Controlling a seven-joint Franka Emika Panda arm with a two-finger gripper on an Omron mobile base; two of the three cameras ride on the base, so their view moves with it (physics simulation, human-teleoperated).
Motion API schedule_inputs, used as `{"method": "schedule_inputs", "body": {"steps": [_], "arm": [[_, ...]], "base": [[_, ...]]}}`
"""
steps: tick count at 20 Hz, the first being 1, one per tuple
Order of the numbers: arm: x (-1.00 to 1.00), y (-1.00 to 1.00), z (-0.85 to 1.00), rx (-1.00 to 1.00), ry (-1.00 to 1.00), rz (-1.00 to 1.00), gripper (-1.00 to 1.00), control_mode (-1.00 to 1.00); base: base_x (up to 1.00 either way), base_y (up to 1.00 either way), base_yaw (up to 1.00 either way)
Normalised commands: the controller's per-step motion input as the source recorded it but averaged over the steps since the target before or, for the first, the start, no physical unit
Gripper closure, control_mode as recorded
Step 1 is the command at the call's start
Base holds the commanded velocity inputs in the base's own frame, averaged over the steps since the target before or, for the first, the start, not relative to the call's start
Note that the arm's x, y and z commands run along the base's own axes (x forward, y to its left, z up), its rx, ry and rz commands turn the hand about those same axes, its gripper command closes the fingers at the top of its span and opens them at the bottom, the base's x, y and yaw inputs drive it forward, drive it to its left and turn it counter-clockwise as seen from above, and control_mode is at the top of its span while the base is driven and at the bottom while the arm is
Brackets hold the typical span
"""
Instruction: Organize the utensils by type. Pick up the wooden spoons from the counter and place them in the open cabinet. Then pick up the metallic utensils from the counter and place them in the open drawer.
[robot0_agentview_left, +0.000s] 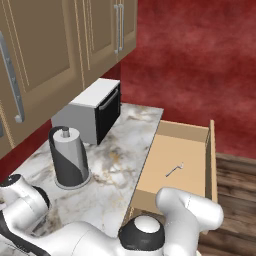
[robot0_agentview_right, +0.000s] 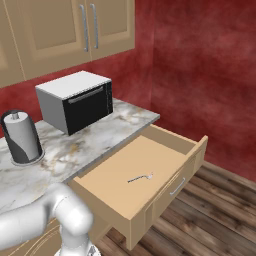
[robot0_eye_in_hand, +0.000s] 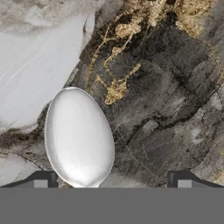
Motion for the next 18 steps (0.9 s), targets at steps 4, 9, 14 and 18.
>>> {"method": "schedule_inputs", "body": {"steps": [4,9,14,18], "arm": [[-0.11,0.0,-0.42,-0.07,0.0,0.0,-1.0,-1.0],[-0.15,-0.07,-0.54,-0.04,0.0,0.0,1.0,-1.0],[-0.12,-0.3,-0.64,-0.01,0.0,0.0,1.0,-1.0],[-0.15,-0.54,-0.73,0.0,0.0,0.02,1.0,-1.0]], "base": [[0.0,0.0,0.0],[0.0,0.0,0.0],[0.0,0.0,0.0],[0.0,0.0,0.0]]}}
